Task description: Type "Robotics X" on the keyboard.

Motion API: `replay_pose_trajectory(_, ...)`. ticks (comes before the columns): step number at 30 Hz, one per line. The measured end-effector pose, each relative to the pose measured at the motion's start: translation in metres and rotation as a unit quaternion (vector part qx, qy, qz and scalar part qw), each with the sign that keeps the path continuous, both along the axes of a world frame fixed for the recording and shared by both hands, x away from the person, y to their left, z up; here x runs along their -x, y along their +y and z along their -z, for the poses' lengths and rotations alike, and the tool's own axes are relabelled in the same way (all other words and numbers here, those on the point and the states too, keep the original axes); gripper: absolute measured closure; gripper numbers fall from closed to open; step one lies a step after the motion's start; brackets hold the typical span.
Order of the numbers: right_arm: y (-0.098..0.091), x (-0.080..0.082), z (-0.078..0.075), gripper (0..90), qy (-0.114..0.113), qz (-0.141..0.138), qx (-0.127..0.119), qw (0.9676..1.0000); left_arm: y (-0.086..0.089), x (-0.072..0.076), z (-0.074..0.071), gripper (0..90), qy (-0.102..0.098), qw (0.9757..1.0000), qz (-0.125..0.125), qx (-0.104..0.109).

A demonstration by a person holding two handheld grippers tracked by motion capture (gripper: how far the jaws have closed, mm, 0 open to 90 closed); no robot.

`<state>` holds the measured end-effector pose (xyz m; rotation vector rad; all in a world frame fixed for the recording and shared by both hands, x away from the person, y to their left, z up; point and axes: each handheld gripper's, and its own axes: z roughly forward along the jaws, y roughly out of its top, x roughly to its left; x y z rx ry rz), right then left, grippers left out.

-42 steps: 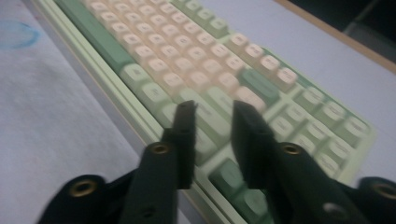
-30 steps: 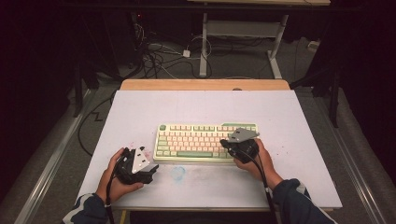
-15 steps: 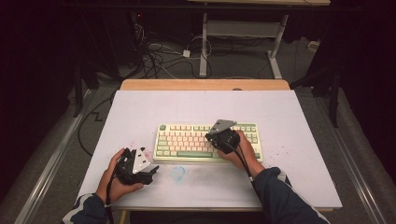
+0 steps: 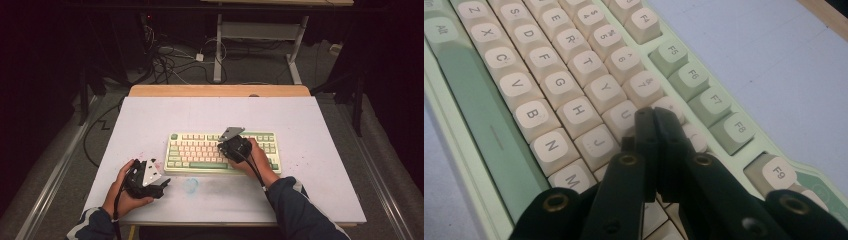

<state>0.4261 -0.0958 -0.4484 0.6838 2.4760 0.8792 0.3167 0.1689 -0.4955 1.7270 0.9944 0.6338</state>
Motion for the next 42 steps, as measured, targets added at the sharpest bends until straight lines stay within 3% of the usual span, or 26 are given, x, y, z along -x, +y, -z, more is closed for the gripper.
replay_pose_trajectory(11, -0.013, 0.008, -0.013, 84.4, -0.018, 0.008, -0.055, 0.9983, 0.0, -0.001, 0.001, 18.1, 0.006, 1.0, -0.004, -0.001)
replay_pose_trajectory(15, -0.019, 0.015, -0.017, 77.0, -0.039, 0.01, -0.07, 0.9967, -0.001, -0.001, 0.002, 18.1, 0.007, 1.0, -0.002, -0.004)
replay_pose_trajectory(22, -0.033, 0.025, -0.023, 56.0, -0.067, 0.012, -0.097, 0.9929, -0.002, -0.001, 0.003, 18.1, 0.01, 0.9999, -0.002, -0.007)
replay_pose_trajectory(25, -0.038, 0.029, -0.028, 46.1, -0.086, 0.012, -0.097, 0.9915, -0.001, -0.001, 0.003, 18.1, 0.01, 0.9999, -0.003, -0.007)
replay_pose_trajectory(30, -0.049, 0.037, -0.035, 39.3, -0.11, 0.024, -0.107, 0.9878, -0.001, -0.001, 0.003, 18.2, 0.009, 0.9999, -0.004, -0.007)
replay_pose_trajectory(42, -0.076, 0.054, -0.039, 23.9, -0.138, 0.05, -0.11, 0.983, 0.0, -0.001, 0.001, 18.2, 0.005, 0.9999, -0.007, -0.007)
